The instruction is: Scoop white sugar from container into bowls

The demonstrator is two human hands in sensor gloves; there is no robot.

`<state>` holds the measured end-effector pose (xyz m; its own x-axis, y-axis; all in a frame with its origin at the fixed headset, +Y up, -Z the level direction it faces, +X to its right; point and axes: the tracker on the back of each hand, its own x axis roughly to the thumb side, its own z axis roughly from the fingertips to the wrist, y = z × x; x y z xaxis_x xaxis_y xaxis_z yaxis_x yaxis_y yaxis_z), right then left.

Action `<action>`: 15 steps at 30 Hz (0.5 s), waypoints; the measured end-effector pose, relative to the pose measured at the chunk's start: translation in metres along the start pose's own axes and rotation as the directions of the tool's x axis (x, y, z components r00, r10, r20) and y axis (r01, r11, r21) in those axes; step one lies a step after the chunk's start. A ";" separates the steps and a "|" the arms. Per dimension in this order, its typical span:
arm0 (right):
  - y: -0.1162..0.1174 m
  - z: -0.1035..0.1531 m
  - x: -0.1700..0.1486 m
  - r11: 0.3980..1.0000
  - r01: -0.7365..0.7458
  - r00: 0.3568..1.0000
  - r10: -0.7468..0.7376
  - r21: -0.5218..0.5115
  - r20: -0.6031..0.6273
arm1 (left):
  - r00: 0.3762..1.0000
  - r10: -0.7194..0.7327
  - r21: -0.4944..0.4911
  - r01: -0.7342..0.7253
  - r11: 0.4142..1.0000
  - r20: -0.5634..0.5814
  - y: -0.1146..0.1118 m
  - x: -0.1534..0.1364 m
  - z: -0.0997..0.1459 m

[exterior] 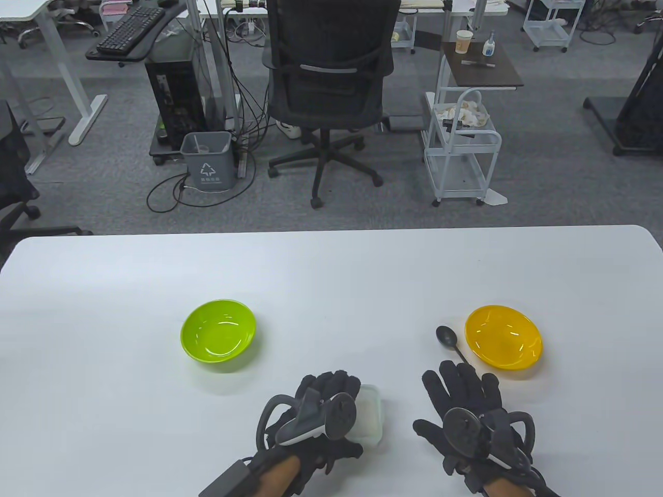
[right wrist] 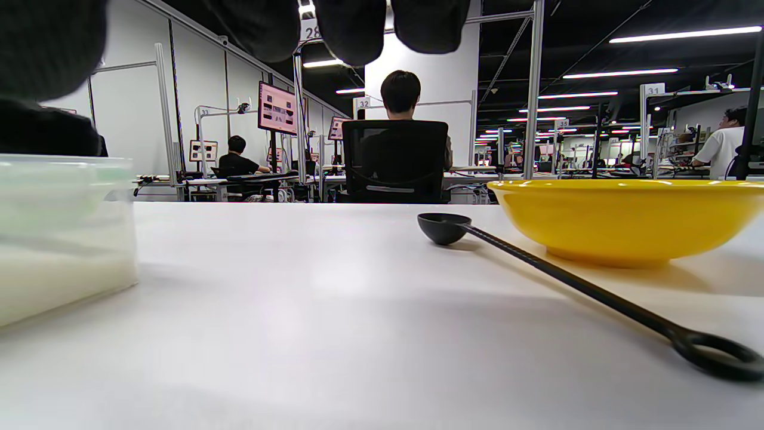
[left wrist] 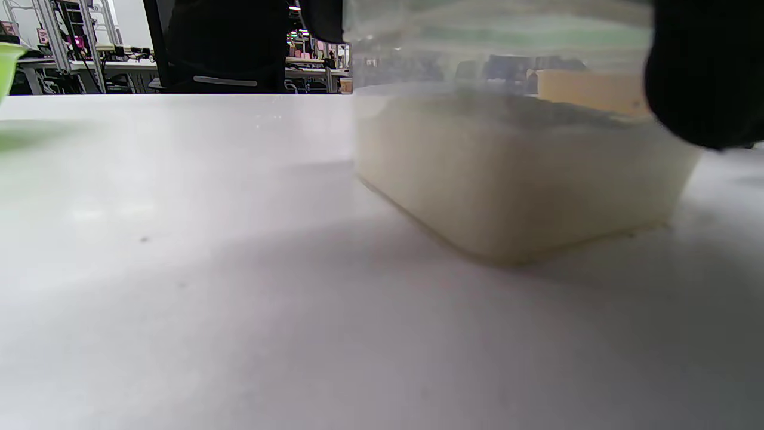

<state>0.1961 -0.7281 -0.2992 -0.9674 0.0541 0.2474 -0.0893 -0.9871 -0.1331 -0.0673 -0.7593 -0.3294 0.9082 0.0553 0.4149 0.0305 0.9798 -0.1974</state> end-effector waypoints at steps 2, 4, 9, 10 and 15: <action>0.001 0.000 0.000 1.000 0.002 1.000 -0.002 0.005 -0.002 | 1.000 0.001 0.003 -0.001 1.000 0.001 0.000 0.000 0.001; 0.001 -0.001 0.000 1.000 0.003 1.000 -0.003 0.007 -0.003 | 1.000 0.011 0.001 -0.011 1.000 0.003 -0.001 -0.001 0.001; 0.002 -0.001 0.000 1.000 0.007 1.000 -0.007 0.016 -0.008 | 1.000 0.019 -0.018 -0.019 1.000 0.010 0.001 -0.002 0.002; 0.002 -0.001 0.001 1.000 0.008 1.000 -0.008 0.018 -0.010 | 1.000 0.024 -0.026 -0.024 0.999 0.011 0.001 -0.002 0.002; 0.002 -0.002 0.003 0.999 0.037 0.999 -0.037 0.019 -0.015 | 0.996 0.093 -0.060 -0.093 0.994 0.003 0.006 -0.008 0.005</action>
<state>0.1930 -0.7295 -0.3006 -0.9669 0.0925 0.2379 -0.1205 -0.9870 -0.1060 -0.0767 -0.7527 -0.3300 0.9058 0.1468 0.3976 -0.0288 0.9573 -0.2877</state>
